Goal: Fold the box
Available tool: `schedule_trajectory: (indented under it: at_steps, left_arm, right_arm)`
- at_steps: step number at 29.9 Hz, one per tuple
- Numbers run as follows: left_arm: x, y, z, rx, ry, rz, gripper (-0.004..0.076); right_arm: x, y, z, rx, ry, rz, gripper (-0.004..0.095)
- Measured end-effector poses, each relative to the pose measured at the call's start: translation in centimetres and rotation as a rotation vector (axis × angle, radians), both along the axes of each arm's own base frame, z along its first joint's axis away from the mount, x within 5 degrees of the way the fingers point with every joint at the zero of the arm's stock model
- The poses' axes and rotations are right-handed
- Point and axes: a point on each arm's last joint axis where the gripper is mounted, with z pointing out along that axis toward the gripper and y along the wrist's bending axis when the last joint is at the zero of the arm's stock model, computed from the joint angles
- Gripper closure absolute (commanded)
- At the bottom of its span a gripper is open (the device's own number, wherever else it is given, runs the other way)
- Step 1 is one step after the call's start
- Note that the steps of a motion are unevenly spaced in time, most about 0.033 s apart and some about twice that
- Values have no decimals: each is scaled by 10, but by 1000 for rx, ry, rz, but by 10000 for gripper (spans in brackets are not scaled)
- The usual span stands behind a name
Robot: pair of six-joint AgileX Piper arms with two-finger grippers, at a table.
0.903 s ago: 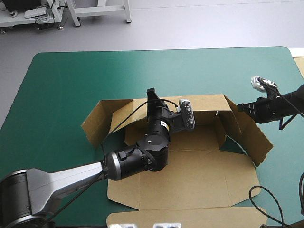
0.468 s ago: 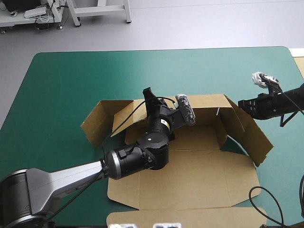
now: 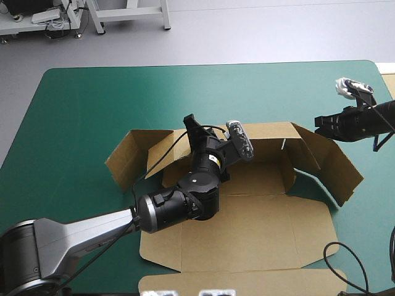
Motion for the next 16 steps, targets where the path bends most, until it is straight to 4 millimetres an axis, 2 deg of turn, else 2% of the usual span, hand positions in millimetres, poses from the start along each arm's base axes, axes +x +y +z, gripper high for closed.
schedule_trajectory:
  at_steps: [7, 16]
  left_arm:
    - [3, 2, 2, -72, -3, 44, 733]
    - [4, 1, 5, -83, -18, 49, 733]
  right_arm:
    - [0, 0, 0, -2, 3, -1, 927]
    - [0, 0, 0, -4, 6, 0, 927]
